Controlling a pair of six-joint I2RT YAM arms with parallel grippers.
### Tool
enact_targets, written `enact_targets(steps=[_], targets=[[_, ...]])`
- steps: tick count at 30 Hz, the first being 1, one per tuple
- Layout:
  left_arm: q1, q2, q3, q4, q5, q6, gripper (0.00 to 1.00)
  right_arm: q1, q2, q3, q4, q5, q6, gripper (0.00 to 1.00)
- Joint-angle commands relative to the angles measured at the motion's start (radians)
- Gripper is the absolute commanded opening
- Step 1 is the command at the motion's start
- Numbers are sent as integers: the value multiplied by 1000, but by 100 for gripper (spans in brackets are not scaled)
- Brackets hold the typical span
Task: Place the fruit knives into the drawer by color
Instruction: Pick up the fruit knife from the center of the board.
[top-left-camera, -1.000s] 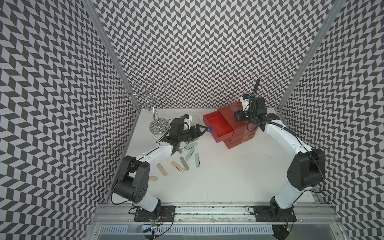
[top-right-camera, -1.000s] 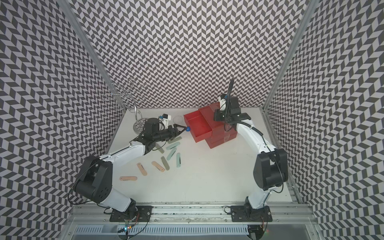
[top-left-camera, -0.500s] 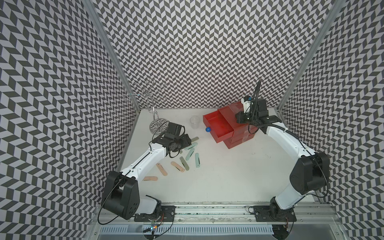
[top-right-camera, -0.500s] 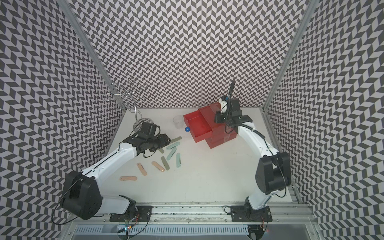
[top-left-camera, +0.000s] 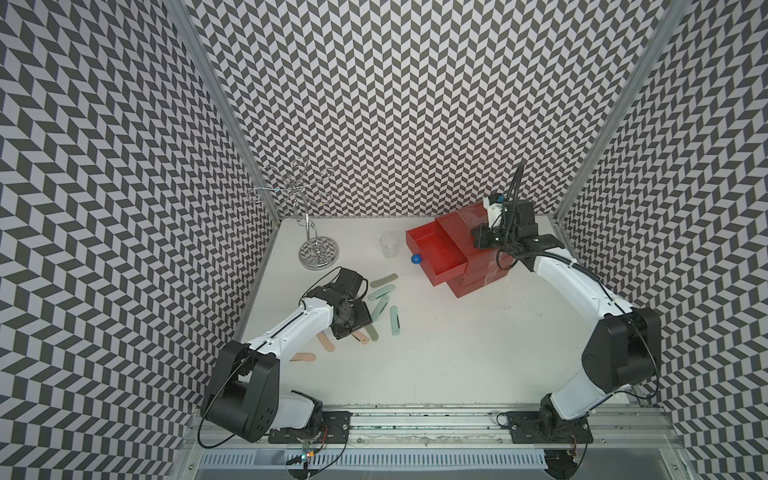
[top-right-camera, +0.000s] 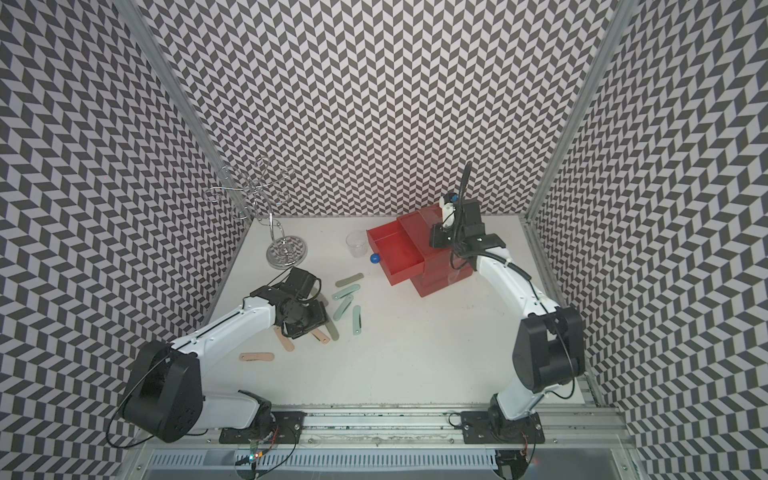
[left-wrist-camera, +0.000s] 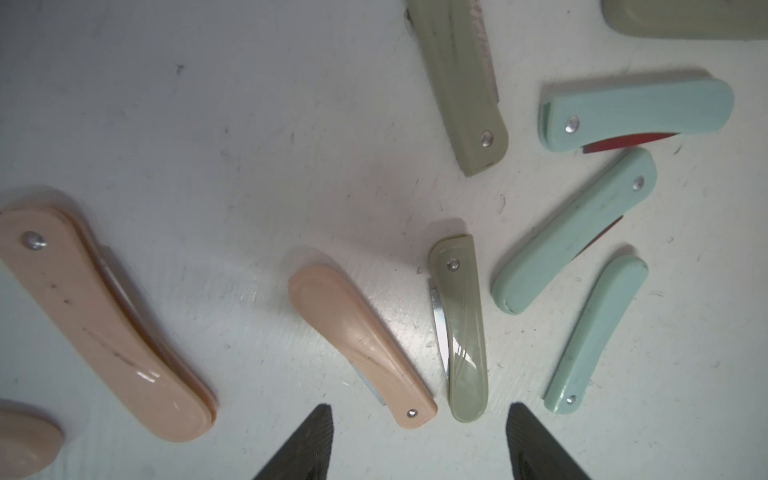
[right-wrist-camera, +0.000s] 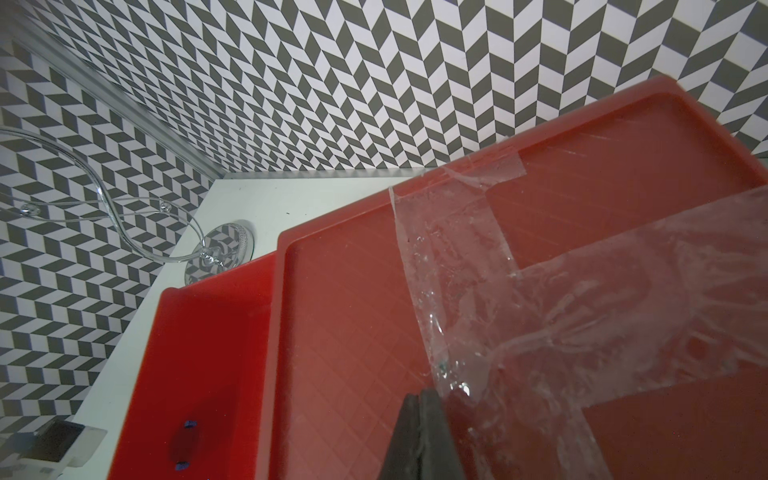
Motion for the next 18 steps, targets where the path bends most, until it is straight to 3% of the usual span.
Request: enact_targets(steps=[1, 5, 18], targets=[[3, -17, -2, -36, -3, -42, 68, -5, 15, -55, -140, 37, 1, 0], [3, 1, -26, -43, 49, -75, 57, -6, 15, -58, -137, 41, -1, 0], [46, 95, 61, -133, 111, -81, 57, -6, 4, -85, -119, 39, -5, 0]])
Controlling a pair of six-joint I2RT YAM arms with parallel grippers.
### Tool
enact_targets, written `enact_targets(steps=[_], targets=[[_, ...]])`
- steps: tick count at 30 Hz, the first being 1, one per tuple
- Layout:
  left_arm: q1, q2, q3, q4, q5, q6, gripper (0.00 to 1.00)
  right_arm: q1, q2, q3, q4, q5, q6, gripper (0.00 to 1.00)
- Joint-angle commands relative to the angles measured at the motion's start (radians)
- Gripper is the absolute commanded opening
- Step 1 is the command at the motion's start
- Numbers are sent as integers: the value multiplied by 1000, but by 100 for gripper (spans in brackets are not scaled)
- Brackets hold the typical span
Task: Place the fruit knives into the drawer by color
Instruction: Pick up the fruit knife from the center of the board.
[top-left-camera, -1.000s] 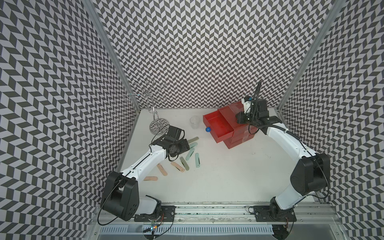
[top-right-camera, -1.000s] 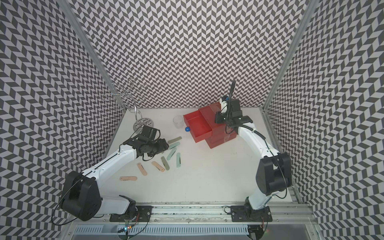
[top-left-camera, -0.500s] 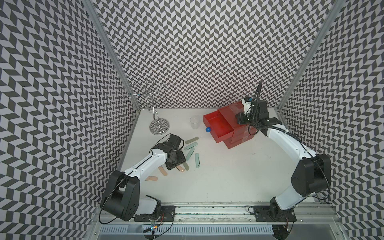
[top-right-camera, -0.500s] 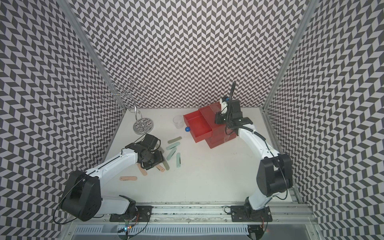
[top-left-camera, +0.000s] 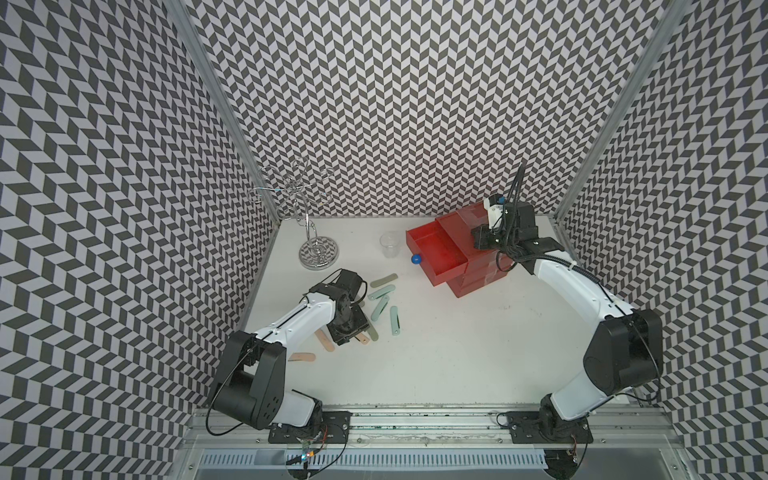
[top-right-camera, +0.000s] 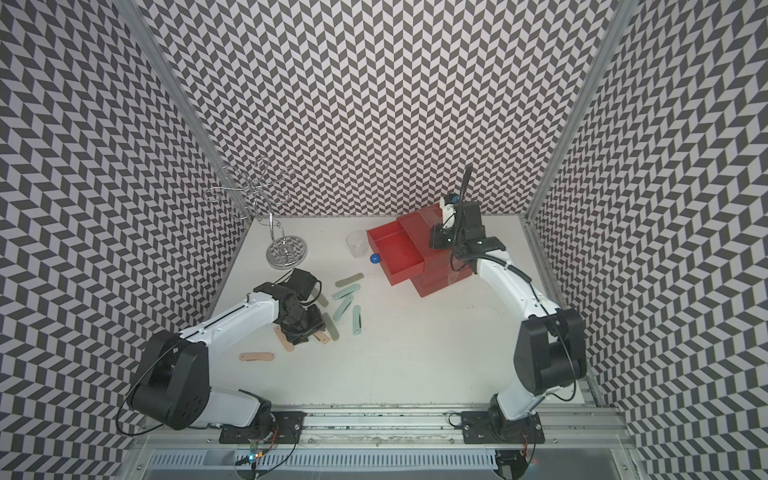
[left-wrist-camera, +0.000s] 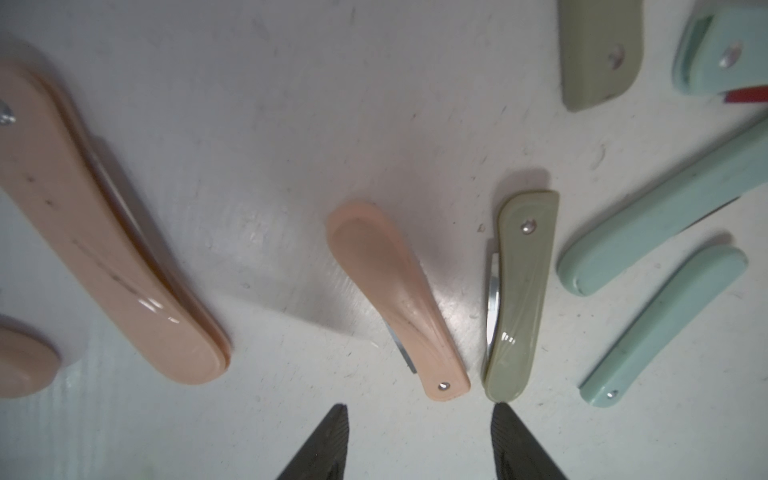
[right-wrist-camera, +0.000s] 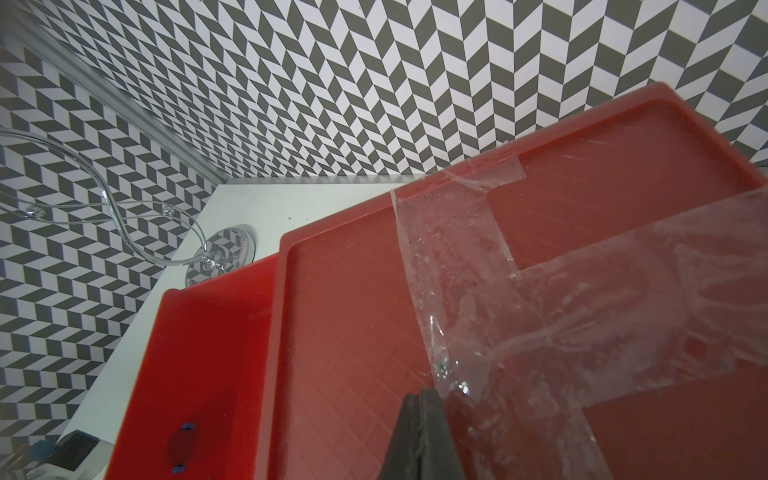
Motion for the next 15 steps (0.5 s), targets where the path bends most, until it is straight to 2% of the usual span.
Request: enact_targets(steps=[1, 6, 15], targets=[[13, 35, 25, -23, 37, -5, 57, -6, 16, -52, -163, 37, -5, 0], [23, 85, 21, -18, 52, 3, 54, -6, 12, -66, -153, 39, -5, 0], [42, 124, 44, -6, 36, -4, 53, -5, 17, -79, -140, 27, -4, 0]])
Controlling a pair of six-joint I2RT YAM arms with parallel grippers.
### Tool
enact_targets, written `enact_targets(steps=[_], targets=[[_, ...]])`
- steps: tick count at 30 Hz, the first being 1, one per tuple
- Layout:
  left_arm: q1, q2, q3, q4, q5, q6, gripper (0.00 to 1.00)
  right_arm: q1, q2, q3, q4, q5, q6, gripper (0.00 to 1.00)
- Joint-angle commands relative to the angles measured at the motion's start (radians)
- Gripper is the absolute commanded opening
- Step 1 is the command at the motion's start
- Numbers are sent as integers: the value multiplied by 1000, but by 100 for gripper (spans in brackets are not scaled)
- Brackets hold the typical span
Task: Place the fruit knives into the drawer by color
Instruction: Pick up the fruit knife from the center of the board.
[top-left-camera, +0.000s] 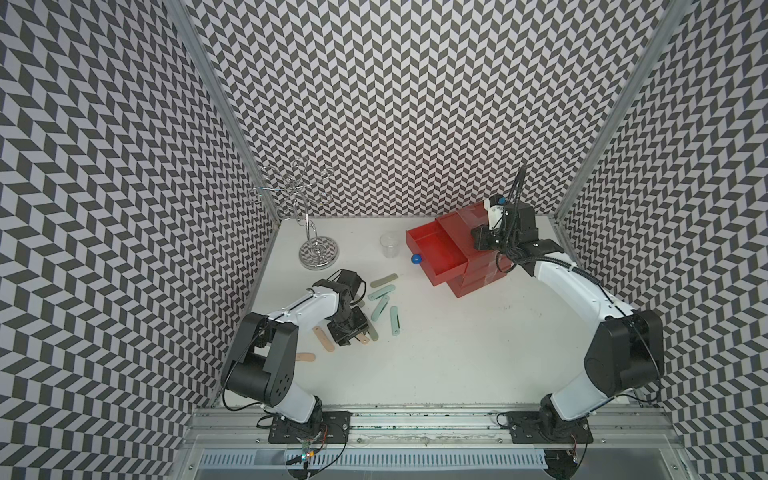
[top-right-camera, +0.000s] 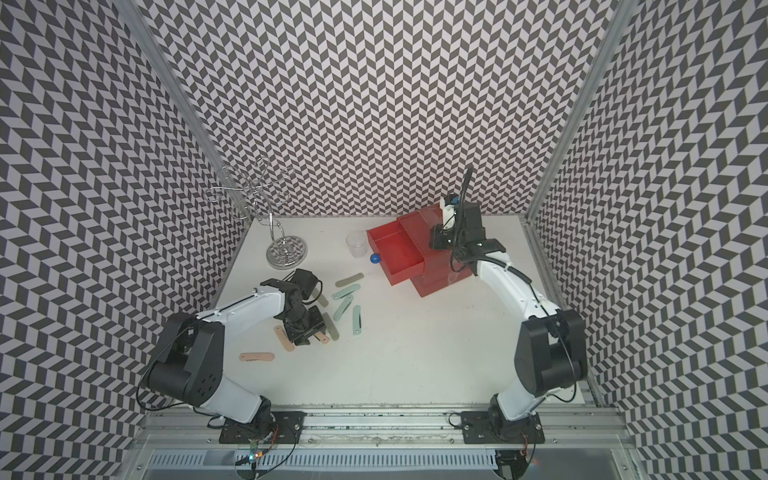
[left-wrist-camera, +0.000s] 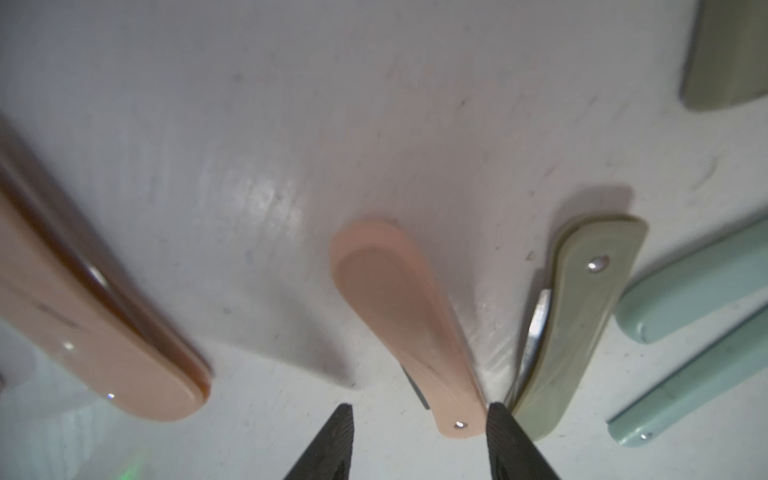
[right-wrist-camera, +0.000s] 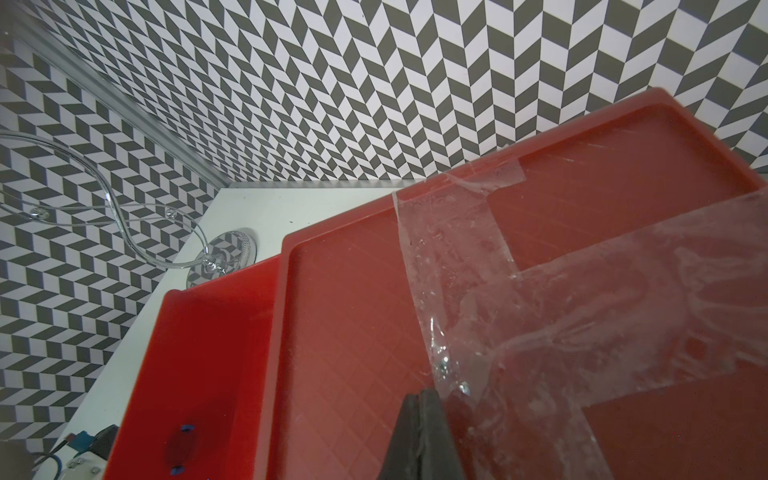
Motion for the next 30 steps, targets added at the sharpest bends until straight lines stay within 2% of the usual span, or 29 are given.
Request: enact_targets(steps=[1, 14, 30], targets=[[10, 13, 30, -1, -9, -4, 53, -6, 25, -57, -168, 25, -2, 0], [31, 72, 32, 37, -34, -13, 47, -5, 27, -69, -157, 22, -4, 0], [31, 70, -11, 68, -65, -13, 25, -5, 24, -80, -148, 13, -1, 0]])
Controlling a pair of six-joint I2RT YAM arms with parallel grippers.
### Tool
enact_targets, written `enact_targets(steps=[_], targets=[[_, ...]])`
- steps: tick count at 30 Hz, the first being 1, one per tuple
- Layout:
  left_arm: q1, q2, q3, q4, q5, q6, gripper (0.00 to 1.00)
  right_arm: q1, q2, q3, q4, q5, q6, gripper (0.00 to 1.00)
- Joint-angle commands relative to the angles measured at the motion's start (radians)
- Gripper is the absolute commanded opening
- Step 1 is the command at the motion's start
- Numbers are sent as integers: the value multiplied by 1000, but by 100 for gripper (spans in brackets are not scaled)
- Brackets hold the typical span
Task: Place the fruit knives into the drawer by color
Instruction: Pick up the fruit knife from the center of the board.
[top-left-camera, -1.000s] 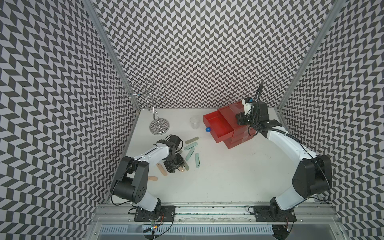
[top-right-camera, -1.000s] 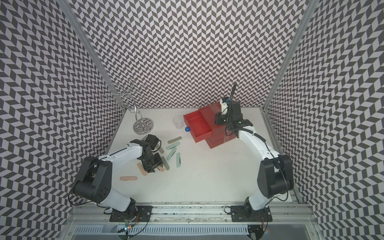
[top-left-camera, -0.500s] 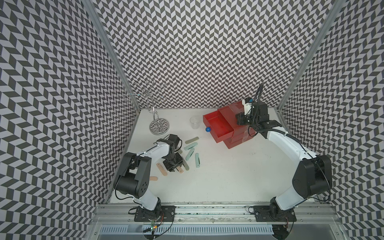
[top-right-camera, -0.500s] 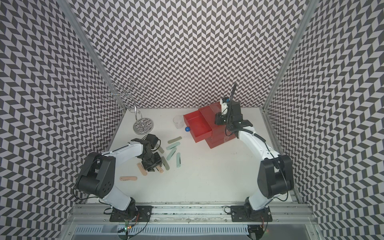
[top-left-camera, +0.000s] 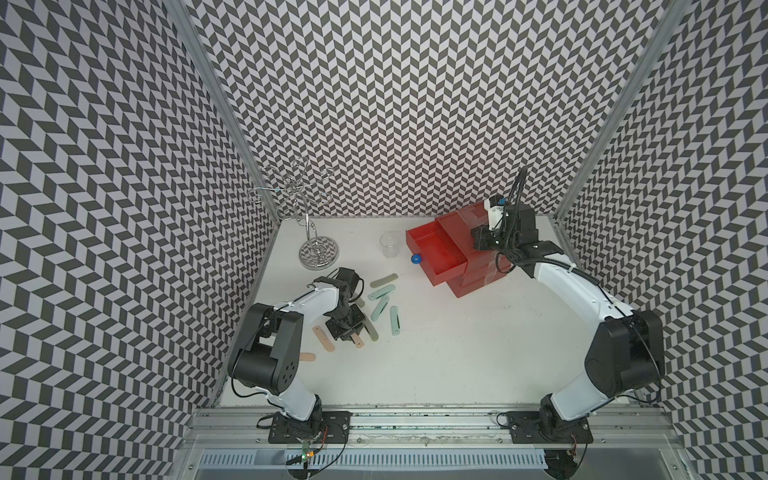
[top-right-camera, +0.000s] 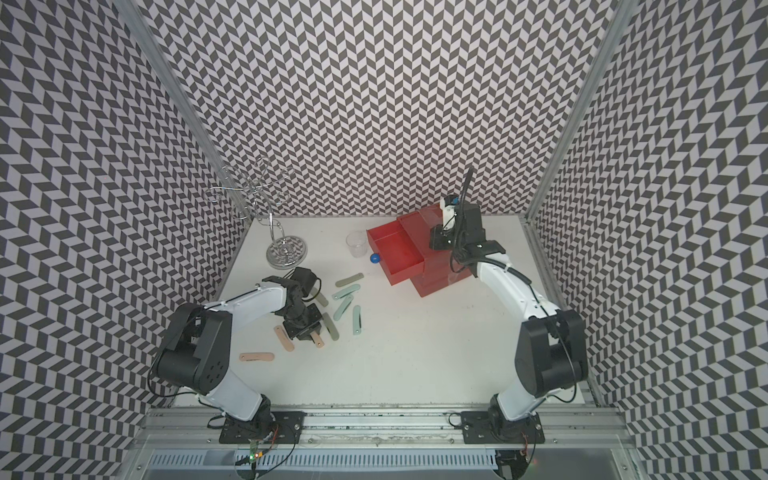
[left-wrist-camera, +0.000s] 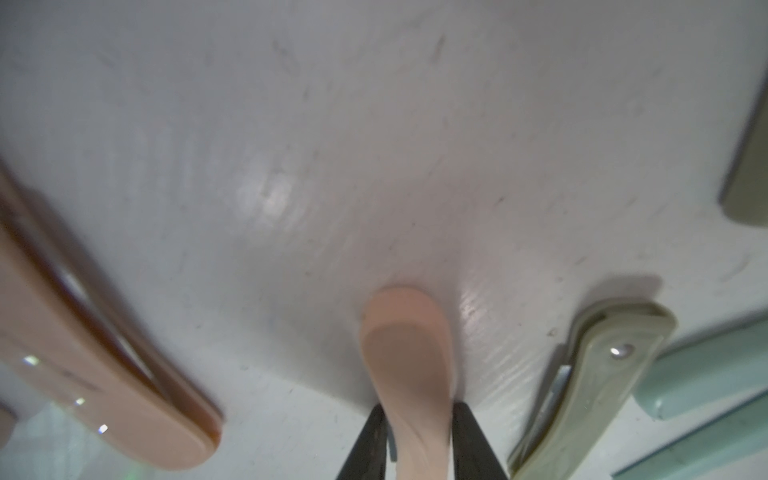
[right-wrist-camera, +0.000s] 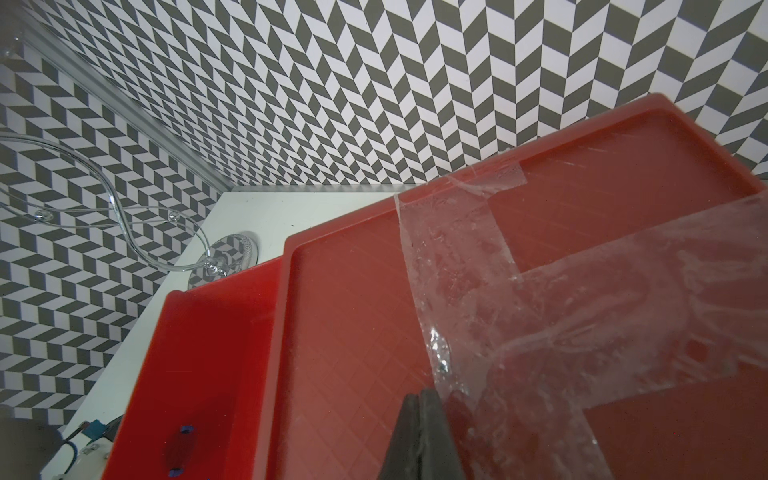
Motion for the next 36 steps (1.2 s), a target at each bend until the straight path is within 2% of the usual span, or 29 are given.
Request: enact_targets(steps=[1, 14, 26, 36], targets=[[0, -1, -37, 50, -27, 3, 25, -5, 28, -58, -176, 12, 0, 0], [-8, -74, -69, 57, -69, 19, 23, -4, 19, -85, -163, 4, 6, 0], [-8, -122, -20, 5, -78, 47, 23, -5, 17, -95, -157, -6, 8, 0], [-9, -138, 57, -26, -39, 51, 23, -5, 22, -97, -153, -11, 9, 0]])
